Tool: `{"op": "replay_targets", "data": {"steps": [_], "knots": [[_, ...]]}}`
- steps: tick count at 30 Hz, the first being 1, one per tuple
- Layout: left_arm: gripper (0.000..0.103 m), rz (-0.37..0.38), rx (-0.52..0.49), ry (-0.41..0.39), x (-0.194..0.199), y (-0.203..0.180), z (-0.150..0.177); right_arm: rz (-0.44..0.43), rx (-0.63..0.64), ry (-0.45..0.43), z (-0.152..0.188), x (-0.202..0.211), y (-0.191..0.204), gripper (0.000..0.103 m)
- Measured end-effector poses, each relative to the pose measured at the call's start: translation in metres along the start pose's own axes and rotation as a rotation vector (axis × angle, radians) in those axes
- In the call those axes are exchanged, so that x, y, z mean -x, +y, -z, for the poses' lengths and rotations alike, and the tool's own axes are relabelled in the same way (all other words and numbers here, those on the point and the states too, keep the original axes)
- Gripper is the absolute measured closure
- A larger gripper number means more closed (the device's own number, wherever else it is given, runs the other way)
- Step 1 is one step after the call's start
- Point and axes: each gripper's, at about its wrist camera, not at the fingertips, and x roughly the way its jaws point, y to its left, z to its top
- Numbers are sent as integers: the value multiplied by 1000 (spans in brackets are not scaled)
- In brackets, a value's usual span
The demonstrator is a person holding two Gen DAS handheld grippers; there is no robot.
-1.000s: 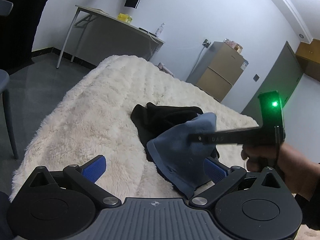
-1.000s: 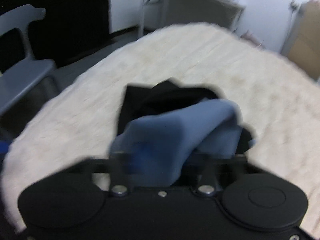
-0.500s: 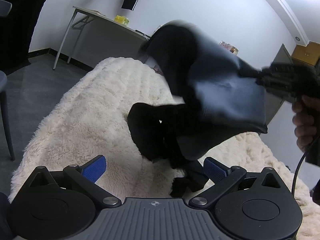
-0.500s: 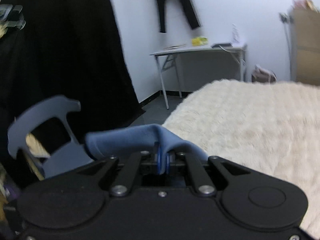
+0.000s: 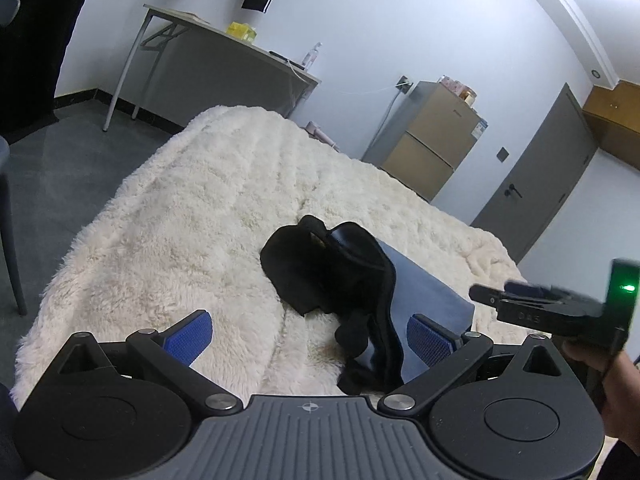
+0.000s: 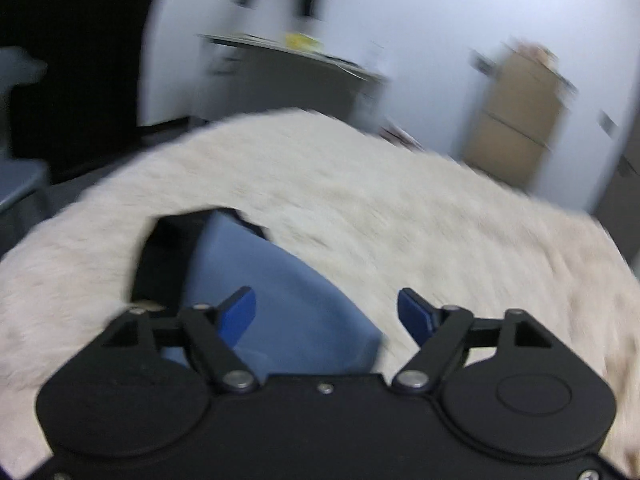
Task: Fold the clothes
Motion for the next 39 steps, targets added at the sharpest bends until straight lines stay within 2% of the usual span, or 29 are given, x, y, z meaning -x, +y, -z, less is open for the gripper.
{"op": "replay_targets", "data": {"steps": [5,8,11,12,13,14,16,19,23,30,33,34,35,36,37,38,39], "knots": [[0,-3,9,-17,4,1,0,-56,100,71,-18,-43,54,21],[0,-4,6,-18,5,0,0,-25,89,109,-20,-76,78,21],[0,-8,2,-15,3,0,0,-17,54,156,-13,-91,81,30],[0,-9,2,-14,3,0,0,-22,39,174,-13,-96,79,52],[0,-10,2,-13,2,0,0,-30,15,177,-12,-96,73,78],[0,-11,4,-16,3,1,0,-50,-22,173,-13,-91,63,87],[0,-4,10,-24,5,1,0,-81,-93,156,-13,-80,40,93],[0,-1,12,-24,5,2,0,-62,-138,106,-15,-55,-2,95],[0,2,14,-21,6,2,0,37,-200,47,-18,-25,-71,95],[0,2,40,-17,4,6,-1,343,-318,137,26,-26,-229,97],[0,-5,37,-9,2,5,0,406,-371,175,46,-39,-260,96],[0,-11,32,-4,0,4,0,430,-389,192,55,-45,-272,92],[0,-15,29,-1,-1,4,0,456,-382,246,69,-58,-277,89],[0,-19,25,3,-3,3,0,470,-367,287,79,-65,-277,83],[0,-21,23,4,-3,3,0,503,-346,299,86,-66,-270,82],[0,-29,14,14,-6,1,1,538,-328,269,93,-61,-257,82],[0,-34,8,22,-8,0,1,524,-327,189,95,-49,-245,77]]}}
